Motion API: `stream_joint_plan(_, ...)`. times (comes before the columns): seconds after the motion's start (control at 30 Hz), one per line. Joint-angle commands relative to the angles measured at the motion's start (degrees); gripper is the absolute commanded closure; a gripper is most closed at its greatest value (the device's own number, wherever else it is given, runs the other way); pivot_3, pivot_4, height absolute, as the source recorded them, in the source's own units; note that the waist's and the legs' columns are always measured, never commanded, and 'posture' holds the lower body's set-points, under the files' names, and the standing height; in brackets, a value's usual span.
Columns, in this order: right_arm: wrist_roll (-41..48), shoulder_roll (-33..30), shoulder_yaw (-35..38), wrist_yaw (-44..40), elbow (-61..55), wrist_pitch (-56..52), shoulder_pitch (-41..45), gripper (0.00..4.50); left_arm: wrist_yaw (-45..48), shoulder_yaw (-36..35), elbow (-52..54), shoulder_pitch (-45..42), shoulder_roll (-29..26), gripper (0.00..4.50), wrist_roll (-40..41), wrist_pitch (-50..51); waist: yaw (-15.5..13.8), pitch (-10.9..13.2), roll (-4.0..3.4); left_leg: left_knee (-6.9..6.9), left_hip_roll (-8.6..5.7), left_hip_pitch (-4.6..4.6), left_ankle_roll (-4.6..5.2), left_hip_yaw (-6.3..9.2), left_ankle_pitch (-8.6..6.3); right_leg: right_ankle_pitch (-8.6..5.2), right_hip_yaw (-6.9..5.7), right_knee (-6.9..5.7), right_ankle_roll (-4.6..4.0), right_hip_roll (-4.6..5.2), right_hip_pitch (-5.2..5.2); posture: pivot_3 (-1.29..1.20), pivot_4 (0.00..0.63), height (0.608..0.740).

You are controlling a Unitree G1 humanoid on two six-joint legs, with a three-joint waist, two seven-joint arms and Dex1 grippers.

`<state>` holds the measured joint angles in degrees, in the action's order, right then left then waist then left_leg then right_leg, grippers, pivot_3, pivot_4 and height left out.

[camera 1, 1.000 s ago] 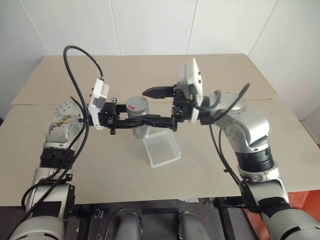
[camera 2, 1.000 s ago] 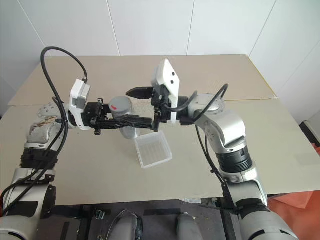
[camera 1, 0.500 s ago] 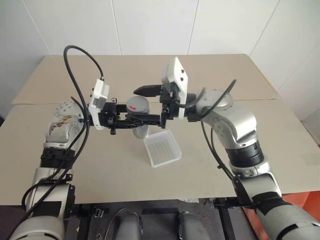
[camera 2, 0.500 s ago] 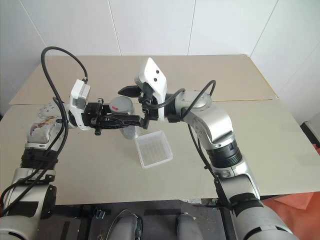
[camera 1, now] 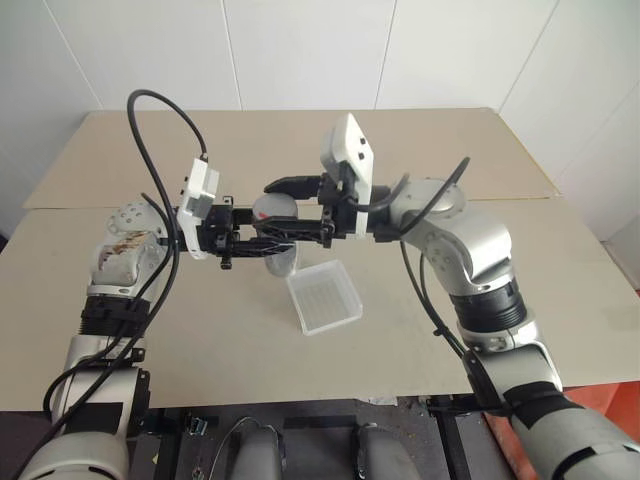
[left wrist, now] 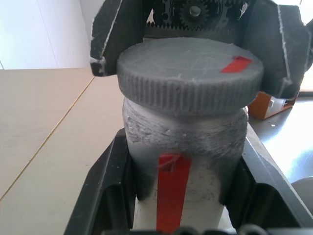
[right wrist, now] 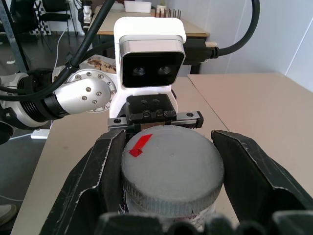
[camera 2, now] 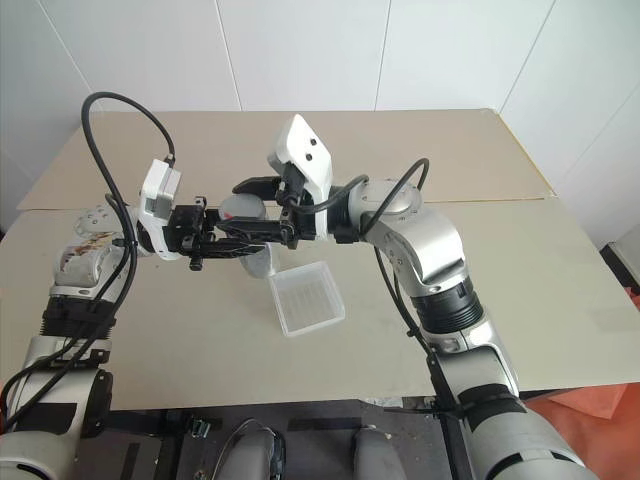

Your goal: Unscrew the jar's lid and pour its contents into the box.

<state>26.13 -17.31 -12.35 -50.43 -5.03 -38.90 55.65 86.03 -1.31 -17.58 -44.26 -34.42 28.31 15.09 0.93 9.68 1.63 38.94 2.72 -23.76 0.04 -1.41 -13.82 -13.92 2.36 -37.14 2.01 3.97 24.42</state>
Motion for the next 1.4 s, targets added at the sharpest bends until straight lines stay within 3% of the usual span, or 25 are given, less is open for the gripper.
stream_joint_plan(0.03,2.7,-0.3,6.1,2.1,-0.1,-1.5,3.2,1.76,0.2,-0.2,0.8,0.2,-0.4,2.55,-0.6,-1.8,0.0,0.0,0.0,0.0,0.0,0.0,0.0,0.0,0.0,0.0,0.0,0.0,0.0,0.0,0.0,0.0,0.15,0.74)
stream_joint_plan(0.33,0.8,-7.7,12.9,7.3,-1.4,-1.0,-3.9,1.76,-1.2,-1.1,-0.1,1.6,-0.9,2.55,-1.3,-3.0,-0.2,0.0,0.01,0.0,-0.01,-0.02,0.0,0.01,0.0,0.0,-0.05,0.03,0.0,0.03,-0.06,0.0,0.15,0.74)
stream_joint_plan(0.47,-4.4,-10.4,15.0,11.9,-3.4,4.7,-15.8,1.76,-4.2,-2.2,0.3,1.9,-0.2,2.55,-1.3,-4.1,-0.2,0.0,0.01,-0.03,-0.01,-0.02,0.0,0.0,0.0,0.0,-0.02,0.04,0.0,0.02,-0.02,0.0,0.15,0.74)
stream_joint_plan(0.6,-10.8,-12.6,13.2,16.2,-1.8,7.0,-26.0,1.76,-7.0,-2.0,0.9,2.1,0.2,2.55,-2.5,-5.8,-0.2,0.0,0.02,-0.02,-0.1,-0.04,0.0,-0.02,0.0,0.0,0.02,0.06,0.01,0.12,-0.01,0.0,0.15,0.74)
stream_joint_plan(0.8,-16.0,-12.4,9.7,18.5,-1.9,7.3,-33.6,1.76,-10.4,-1.2,1.8,1.9,0.7,2.55,-4.8,-8.6,0.4,0.0,0.02,-0.02,-0.08,0.05,0.0,-0.02,0.0,0.0,0.08,0.03,0.01,0.05,-0.03,0.0,0.15,0.74)
stream_joint_plan(0.97,-15.4,-13.2,9.7,17.8,-5.2,3.9,-34.6,0.15,-12.8,-0.5,3.4,2.1,0.8,2.55,-7.8,-13.0,0.1,0.0,0.02,-0.01,-0.09,0.07,0.0,-0.02,0.0,0.0,0.08,0.05,0.01,0.06,-0.06,0.0,0.15,0.74)
stream_joint_plan(1.0,-14.5,-13.7,10.3,17.1,-6.9,3.2,-34.5,0.02,-14.4,-0.1,3.6,2.0,0.9,2.55,-9.7,-15.2,0.1,0.0,0.02,-0.02,-0.09,0.06,0.0,-0.02,0.0,0.0,0.08,0.06,0.01,0.06,-0.06,0.0,0.15,0.74)
stream_joint_plan(1.1,-8.8,-15.8,13.5,13.4,-12.9,-1.3,-33.9,0.02,-21.3,2.6,2.1,1.0,1.1,2.55,-19.8,-27.2,-0.2,0.0,0.02,-0.02,-0.1,0.05,0.0,-0.01,0.0,0.0,0.07,0.08,0.01,0.08,-0.07,0.0,0.15,0.74)
stream_joint_plan(1.23,3.0,-19.8,17.4,8.5,-19.7,-14.7,-29.7,0.02,-33.8,7.9,-4.4,-3.1,-0.6,2.55,-38.2,-52.3,-0.8,0.0,0.03,0.01,-0.12,0.06,0.01,0.0,0.0,0.02,0.03,0.12,0.01,0.1,-0.14,0.0,0.15,0.74)
stream_joint_plan(1.33,11.1,-25.2,16.4,2.3,-20.7,-24.1,-24.4,0.02,-57.3,13.9,-7.9,-9.5,-3.0,2.55,-64.4,-68.4,-1.1,0.0,0.04,0.01,-0.13,0.09,0.01,0.0,0.0,0.04,0.02,0.16,0.02,0.11,-0.19,0.0,0.15,0.74)
stream_joint_plan(1.4,13.3,-27.1,15.3,0.0,-20.1,-25.8,-22.4,0.02,-75.2,19.0,-8.0,-13.5,-4.8,2.55,-81.0,-72.4,-1.5,0.0,0.05,0.0,-0.14,0.06,0.01,0.0,0.0,0.05,0.01,0.2,0.03,0.12,-0.17,0.0,0.15,0.74)
